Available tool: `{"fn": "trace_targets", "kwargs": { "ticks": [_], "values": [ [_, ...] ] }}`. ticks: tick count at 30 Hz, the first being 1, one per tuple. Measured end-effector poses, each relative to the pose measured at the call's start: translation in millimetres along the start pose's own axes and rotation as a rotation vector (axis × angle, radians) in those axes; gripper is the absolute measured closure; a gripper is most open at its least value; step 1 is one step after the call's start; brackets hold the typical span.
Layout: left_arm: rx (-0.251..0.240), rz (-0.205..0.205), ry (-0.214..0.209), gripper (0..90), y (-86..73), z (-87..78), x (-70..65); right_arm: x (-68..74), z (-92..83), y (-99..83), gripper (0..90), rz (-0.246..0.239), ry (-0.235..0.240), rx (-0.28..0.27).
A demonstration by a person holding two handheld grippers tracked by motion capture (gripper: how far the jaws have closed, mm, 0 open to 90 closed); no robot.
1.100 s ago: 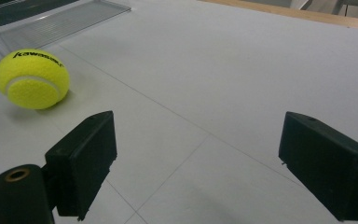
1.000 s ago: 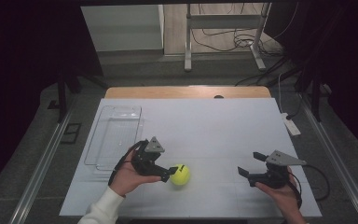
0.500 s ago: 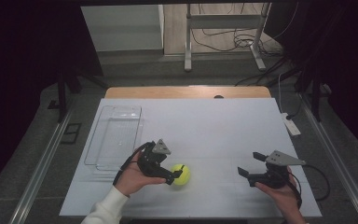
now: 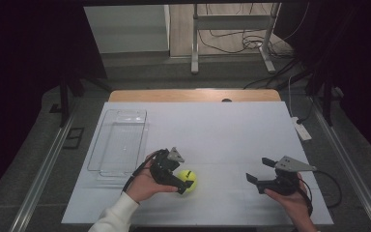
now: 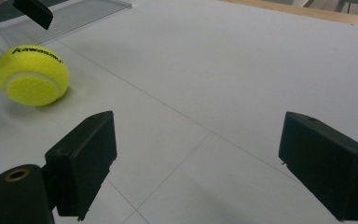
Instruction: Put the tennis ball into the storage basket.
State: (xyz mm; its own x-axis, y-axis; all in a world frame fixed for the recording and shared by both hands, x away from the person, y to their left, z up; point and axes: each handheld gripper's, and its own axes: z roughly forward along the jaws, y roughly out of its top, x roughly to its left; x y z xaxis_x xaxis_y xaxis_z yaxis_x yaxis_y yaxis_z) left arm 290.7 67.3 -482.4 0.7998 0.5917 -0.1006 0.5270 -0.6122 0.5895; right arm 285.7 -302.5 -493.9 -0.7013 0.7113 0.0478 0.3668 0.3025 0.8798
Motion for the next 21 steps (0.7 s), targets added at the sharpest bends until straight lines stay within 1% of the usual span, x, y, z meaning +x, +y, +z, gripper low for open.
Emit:
{"fn": "trace_targets", "kwargs": {
  "ticks": [7, 13, 16, 21],
  "values": [
    [0.028, 0.012, 0.000, 2.2, 0.5, 7.7, -2.6, 0.3, 0.2, 0.0, 11.7, 0.000, 0.002, 0.001],
    [0.040, 0.010, -0.002, 2.3, -0.2, 12.8, -3.1, 0.2, 0.4, -0.3, 11.7, 0.000, 0.004, 0.001],
    [0.048, 0.004, -0.007, 2.5, -1.1, 18.1, -3.6, 0.1, 0.5, -0.1, 11.8, 0.002, 0.004, 0.000],
    [0.074, 0.012, -0.008, 3.0, -2.5, 24.7, -3.6, 0.3, 0.5, -0.2, 11.8, 0.002, 0.003, 0.000]
  ]
}}
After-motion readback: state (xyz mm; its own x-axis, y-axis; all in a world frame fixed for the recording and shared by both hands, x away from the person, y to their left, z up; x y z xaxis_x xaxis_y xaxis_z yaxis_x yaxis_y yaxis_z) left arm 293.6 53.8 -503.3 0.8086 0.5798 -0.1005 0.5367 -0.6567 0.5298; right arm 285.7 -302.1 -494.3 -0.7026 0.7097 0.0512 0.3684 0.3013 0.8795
